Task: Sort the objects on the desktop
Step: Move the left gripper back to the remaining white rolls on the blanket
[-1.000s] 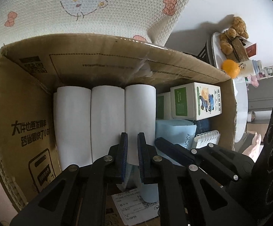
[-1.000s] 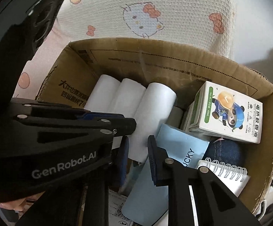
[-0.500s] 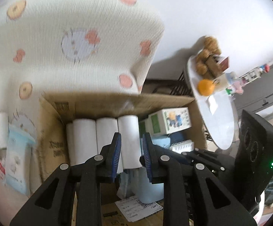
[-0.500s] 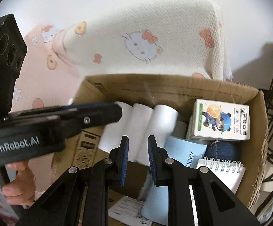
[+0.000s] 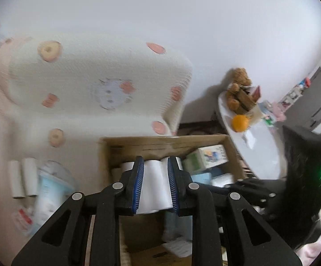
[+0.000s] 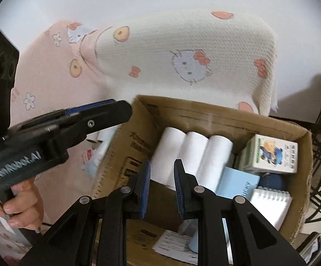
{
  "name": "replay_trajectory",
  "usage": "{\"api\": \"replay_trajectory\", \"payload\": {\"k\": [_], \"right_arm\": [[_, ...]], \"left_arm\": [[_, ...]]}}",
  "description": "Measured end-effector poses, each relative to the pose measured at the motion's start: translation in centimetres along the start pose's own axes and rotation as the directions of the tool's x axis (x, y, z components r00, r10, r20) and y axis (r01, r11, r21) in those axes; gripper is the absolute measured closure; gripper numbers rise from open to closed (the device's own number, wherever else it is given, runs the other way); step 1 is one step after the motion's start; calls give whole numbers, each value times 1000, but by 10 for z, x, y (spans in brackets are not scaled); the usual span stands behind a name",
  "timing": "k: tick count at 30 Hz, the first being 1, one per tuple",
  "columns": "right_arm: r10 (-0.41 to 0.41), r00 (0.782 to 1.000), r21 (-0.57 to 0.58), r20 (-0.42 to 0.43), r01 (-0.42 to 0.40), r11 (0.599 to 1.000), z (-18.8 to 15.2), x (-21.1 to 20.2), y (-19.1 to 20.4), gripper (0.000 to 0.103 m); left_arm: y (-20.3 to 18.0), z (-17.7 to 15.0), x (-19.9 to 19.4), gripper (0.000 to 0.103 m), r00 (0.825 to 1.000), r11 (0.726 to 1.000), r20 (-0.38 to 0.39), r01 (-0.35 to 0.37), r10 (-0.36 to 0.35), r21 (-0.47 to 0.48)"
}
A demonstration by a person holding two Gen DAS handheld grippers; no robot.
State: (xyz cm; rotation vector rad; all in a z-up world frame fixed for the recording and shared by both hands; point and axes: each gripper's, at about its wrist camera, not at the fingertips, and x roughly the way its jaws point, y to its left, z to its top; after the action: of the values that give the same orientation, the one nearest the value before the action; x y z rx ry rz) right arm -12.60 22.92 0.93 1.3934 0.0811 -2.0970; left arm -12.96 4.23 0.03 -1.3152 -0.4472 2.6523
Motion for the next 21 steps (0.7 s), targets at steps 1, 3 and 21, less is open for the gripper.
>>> {"api": "replay_trajectory", "payload": {"k": [1,3,21], "right_arm": [[3,1000,-3,-4,-3,1000,1,1,4,85],[6,1000,-11,-14,-6,1000,4,5,15,85],[210,928,24,309,-229,973,45,-11,79,85]], "left_arm": [[3,-1,-5,79,1000,1000,21,-19,19,7],[11,-5,-17,79,996,999,81,-43,41,18],[157,-30,-88,79,957,953,253,-62,142,-297]]}}
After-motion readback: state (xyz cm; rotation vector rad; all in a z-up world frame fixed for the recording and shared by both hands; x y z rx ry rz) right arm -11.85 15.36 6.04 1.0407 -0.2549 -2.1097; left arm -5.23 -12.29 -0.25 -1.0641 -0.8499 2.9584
